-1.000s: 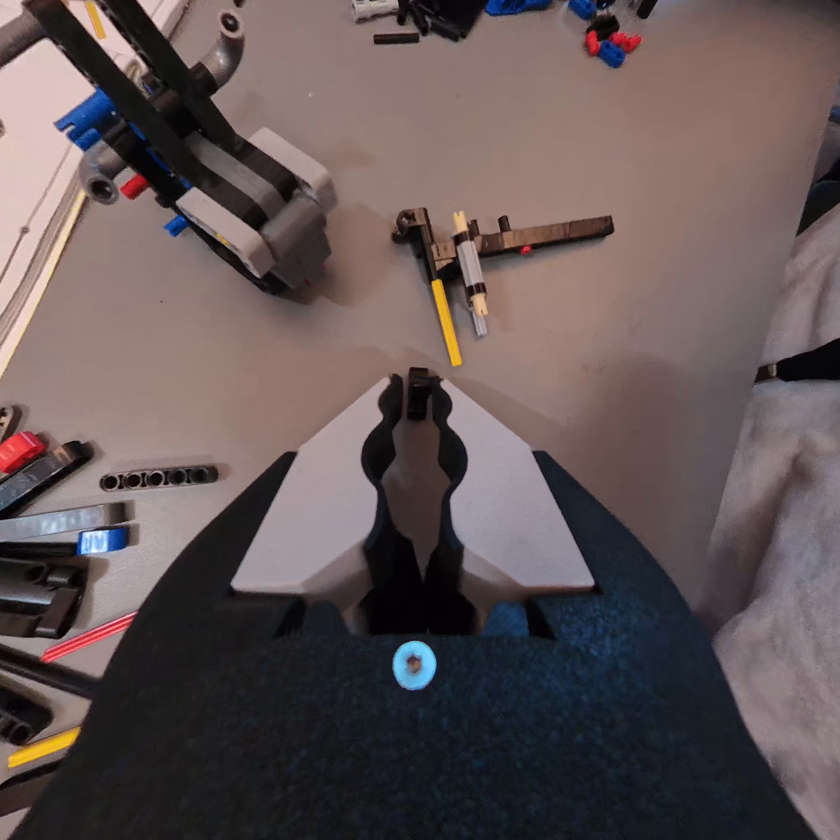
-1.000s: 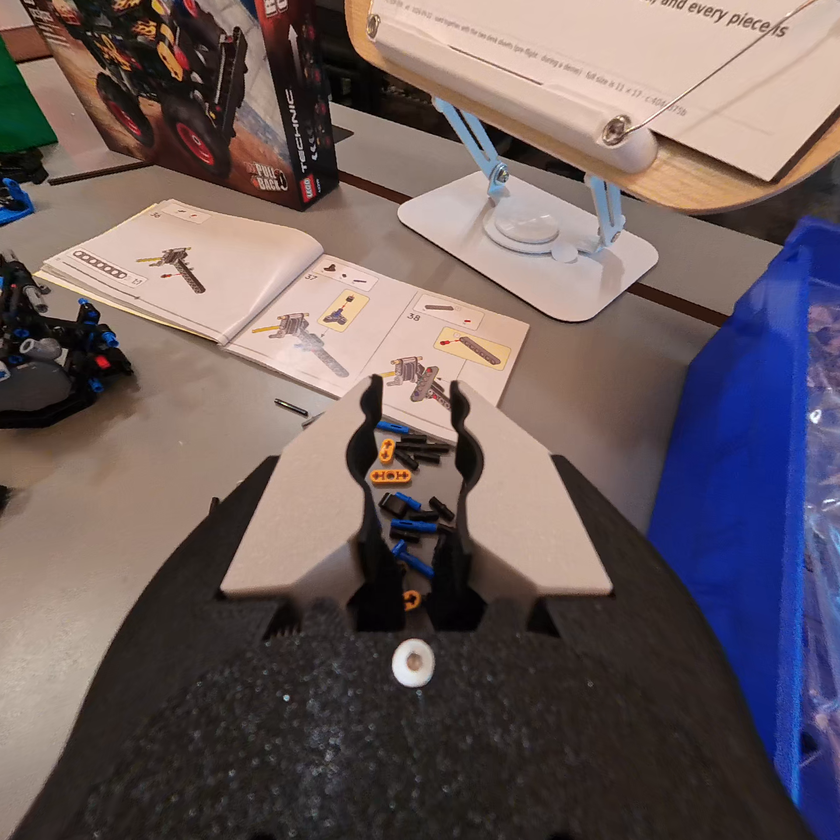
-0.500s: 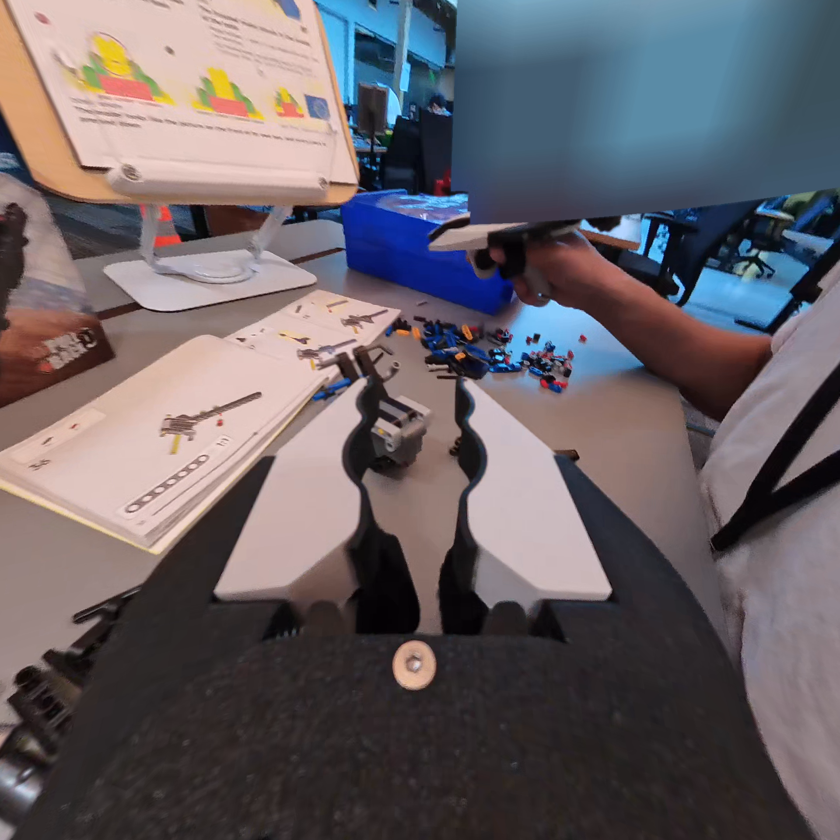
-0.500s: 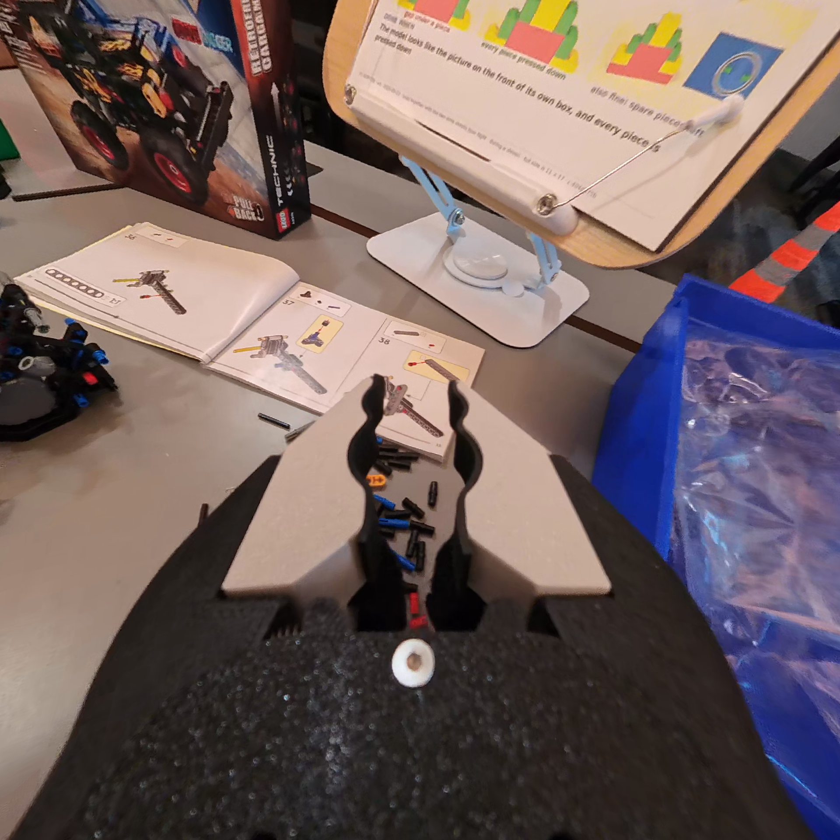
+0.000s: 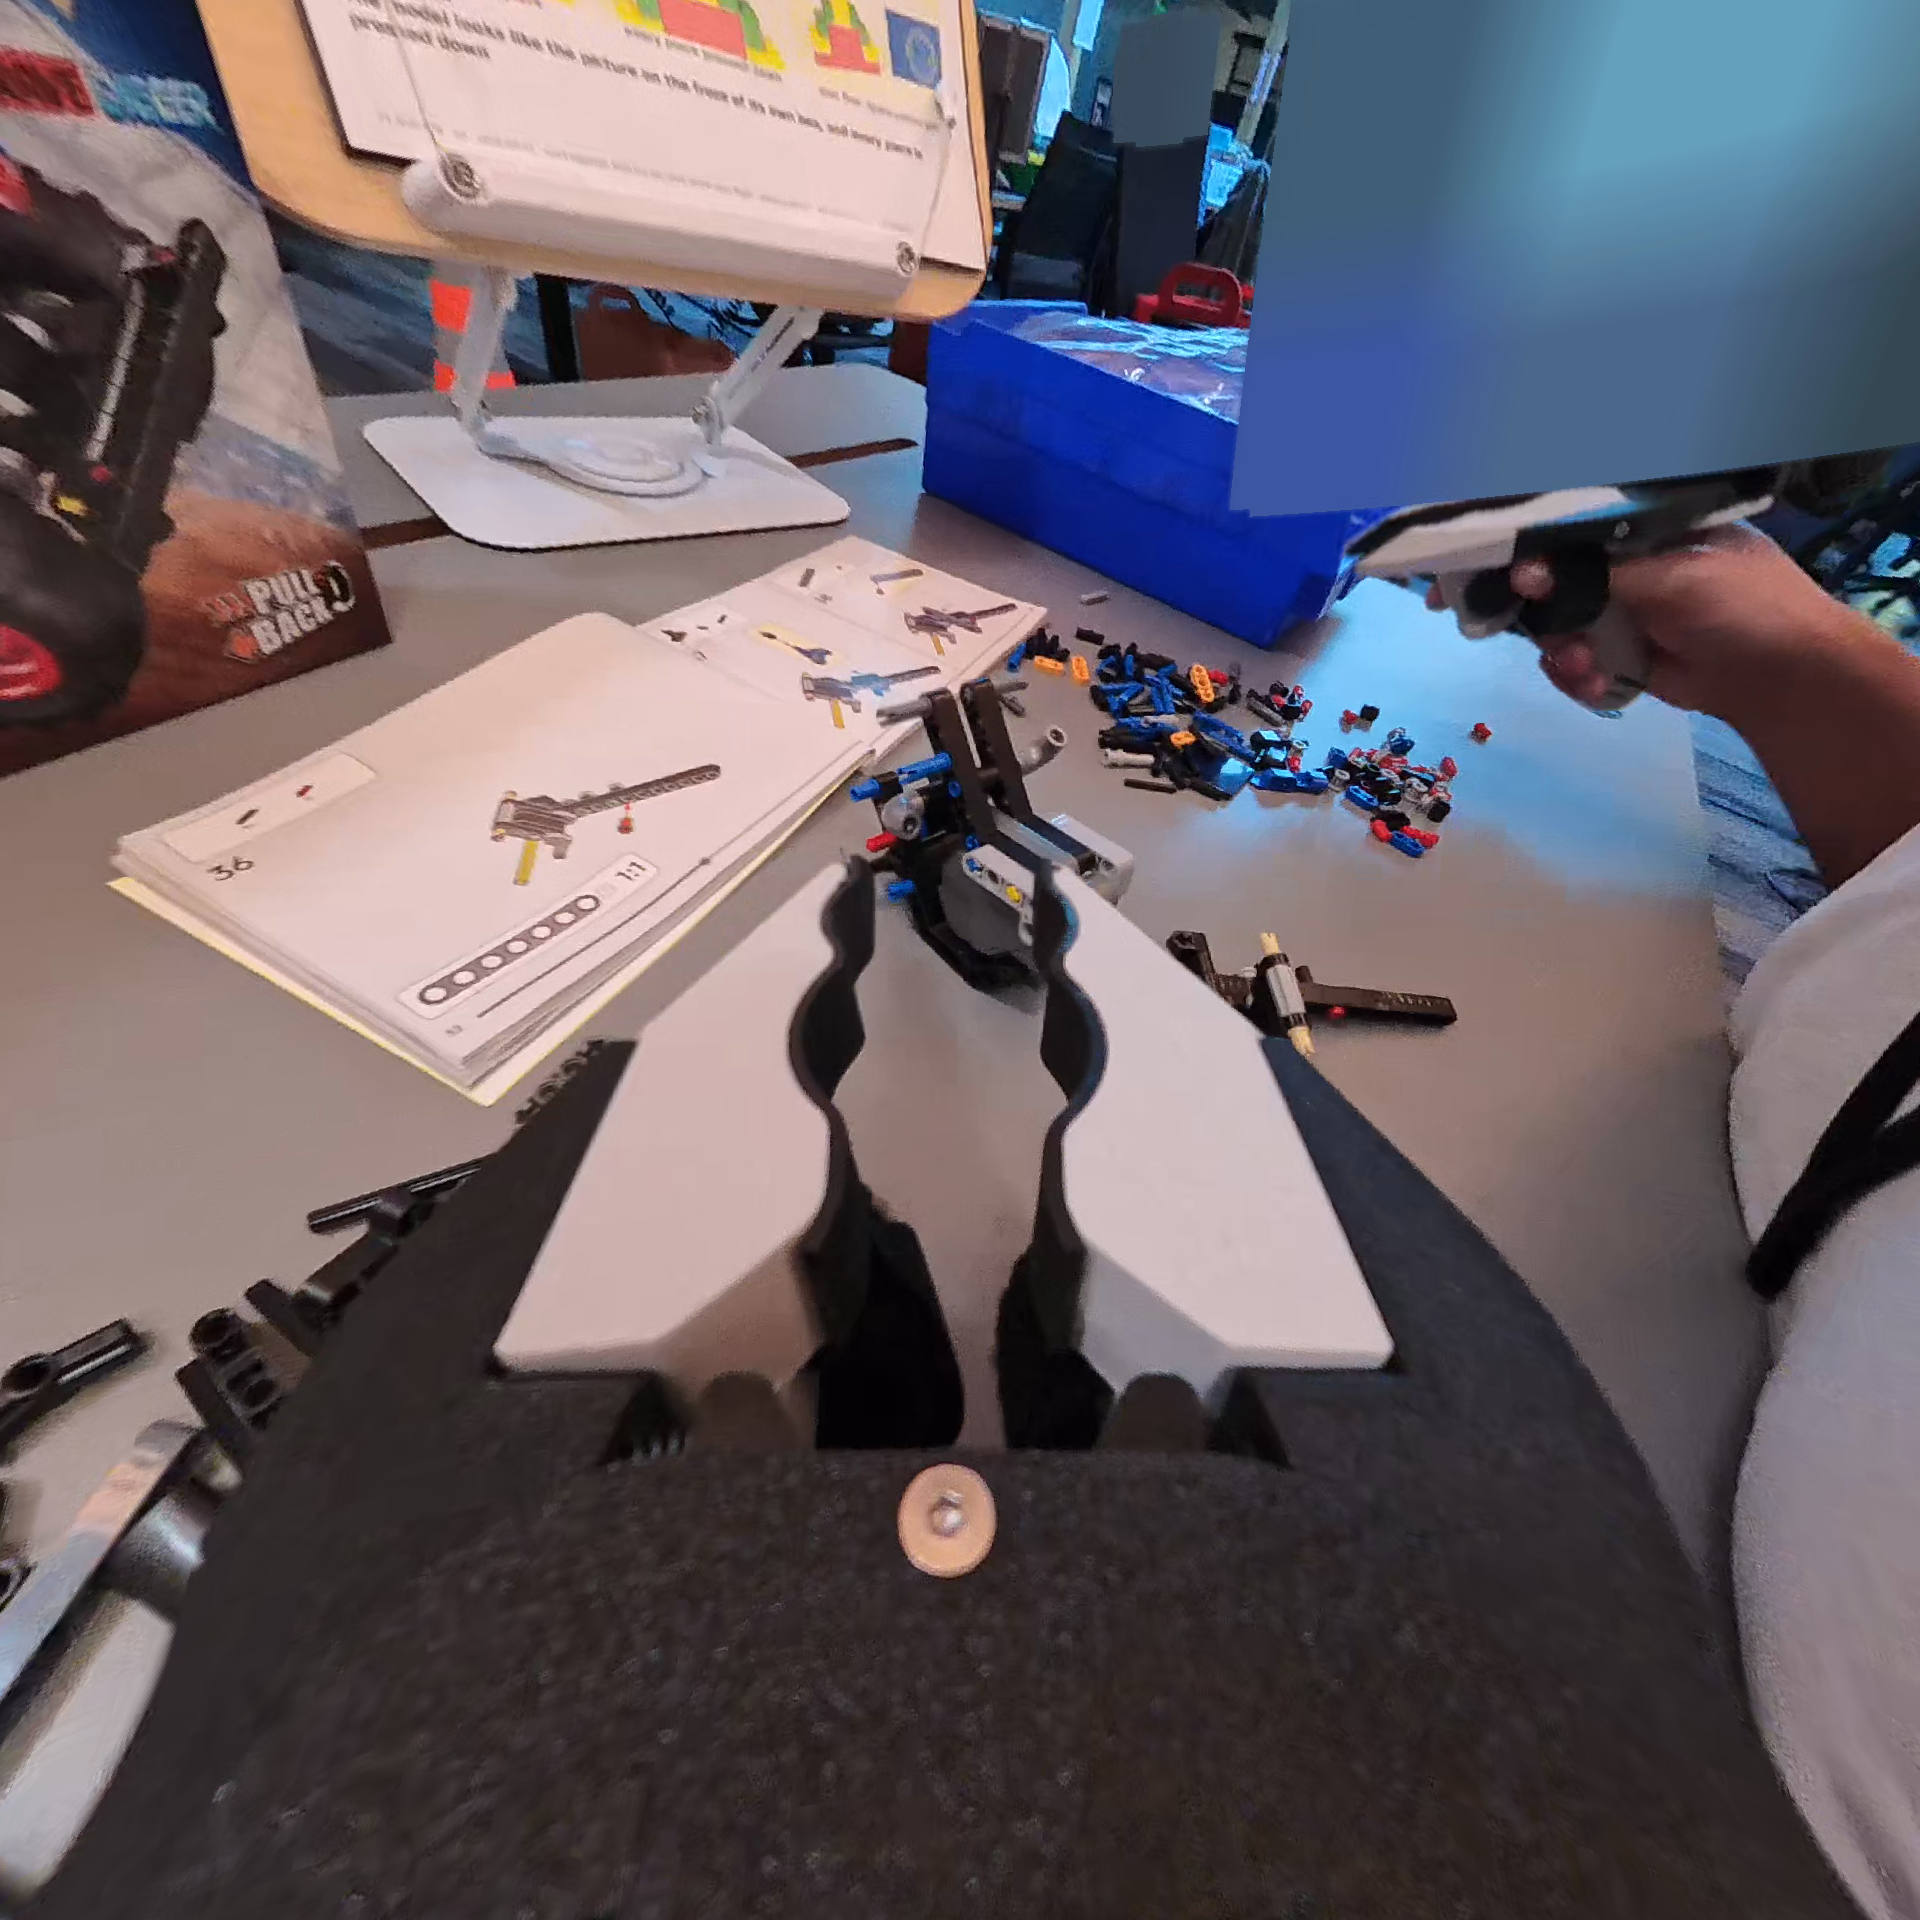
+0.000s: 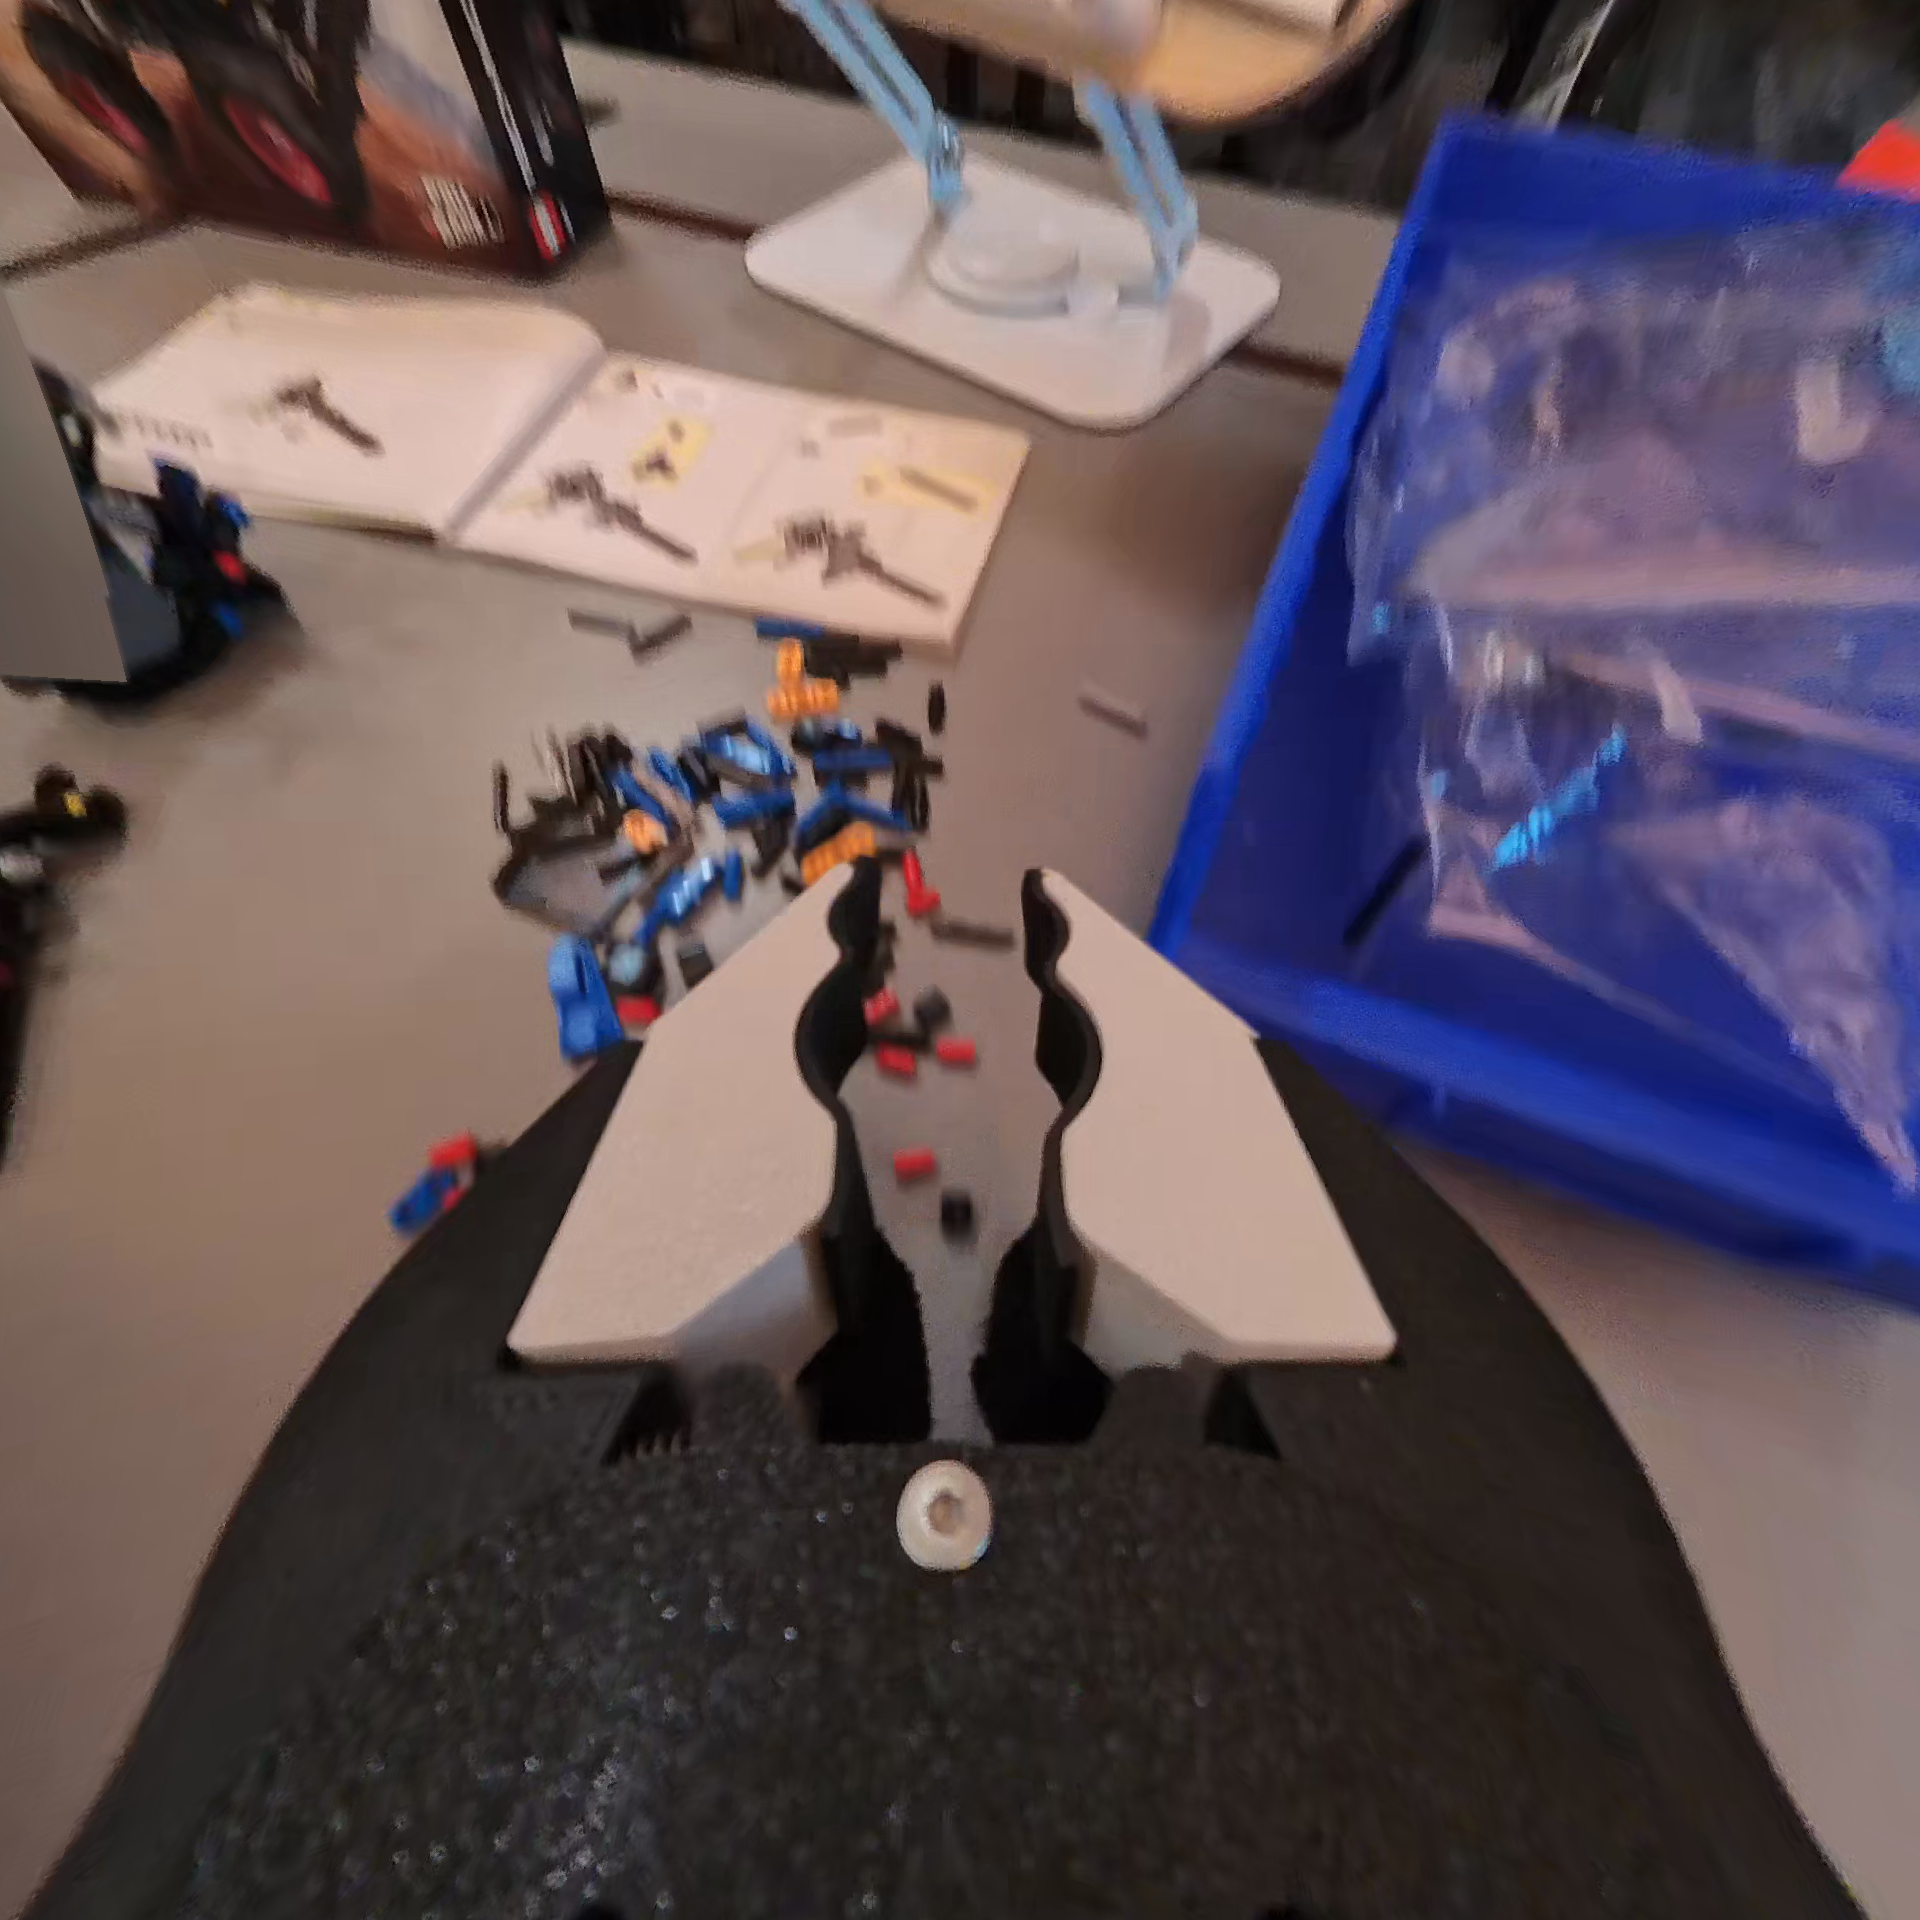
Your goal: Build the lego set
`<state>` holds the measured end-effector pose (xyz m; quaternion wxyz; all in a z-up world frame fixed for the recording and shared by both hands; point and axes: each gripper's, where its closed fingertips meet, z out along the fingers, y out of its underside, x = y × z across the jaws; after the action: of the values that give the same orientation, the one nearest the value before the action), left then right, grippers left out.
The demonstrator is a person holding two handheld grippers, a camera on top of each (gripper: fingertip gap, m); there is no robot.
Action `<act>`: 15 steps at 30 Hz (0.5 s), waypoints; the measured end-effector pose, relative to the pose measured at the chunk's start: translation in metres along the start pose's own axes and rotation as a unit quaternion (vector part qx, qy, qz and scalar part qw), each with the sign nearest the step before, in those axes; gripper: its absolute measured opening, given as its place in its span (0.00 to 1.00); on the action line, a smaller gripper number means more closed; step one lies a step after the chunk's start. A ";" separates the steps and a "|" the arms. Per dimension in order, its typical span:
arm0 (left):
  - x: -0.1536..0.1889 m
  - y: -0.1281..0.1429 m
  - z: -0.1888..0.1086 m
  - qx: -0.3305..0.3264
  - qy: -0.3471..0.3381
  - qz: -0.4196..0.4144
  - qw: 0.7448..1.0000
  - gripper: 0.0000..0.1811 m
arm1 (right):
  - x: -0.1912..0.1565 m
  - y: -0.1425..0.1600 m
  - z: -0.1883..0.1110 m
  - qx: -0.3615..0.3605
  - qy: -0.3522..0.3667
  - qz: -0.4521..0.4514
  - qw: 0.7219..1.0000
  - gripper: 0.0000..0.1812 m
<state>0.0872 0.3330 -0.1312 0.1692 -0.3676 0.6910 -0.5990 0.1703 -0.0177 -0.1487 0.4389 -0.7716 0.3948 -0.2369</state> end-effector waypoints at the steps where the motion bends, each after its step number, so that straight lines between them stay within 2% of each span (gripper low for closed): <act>1: 0.001 0.000 0.002 -0.002 0.001 0.003 1.000 0.16 | 0.002 0.016 -0.006 -0.018 -0.001 0.001 1.000 0.15; 3: 0.001 -0.003 0.004 0.004 -0.001 0.012 1.000 0.15 | 0.009 0.047 -0.016 -0.057 0.014 0.008 0.998 0.14; 5: 0.004 -0.004 0.005 0.004 0.007 0.009 1.000 0.15 | 0.006 0.066 -0.022 -0.081 0.013 0.014 0.997 0.14; 10: 0.006 -0.002 0.007 0.000 0.011 0.006 1.000 0.15 | -0.001 0.082 -0.018 -0.107 0.015 -0.007 0.994 0.10; 15: 0.006 -0.004 0.006 0.004 0.015 0.001 1.000 0.15 | 0.001 0.085 -0.012 -0.112 0.008 -0.005 0.994 0.09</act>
<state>0.0878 0.3246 -0.1278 0.1613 -0.3573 0.6912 -0.6071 0.1282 -0.0506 -0.2158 0.3451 -0.8158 0.4190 -0.1995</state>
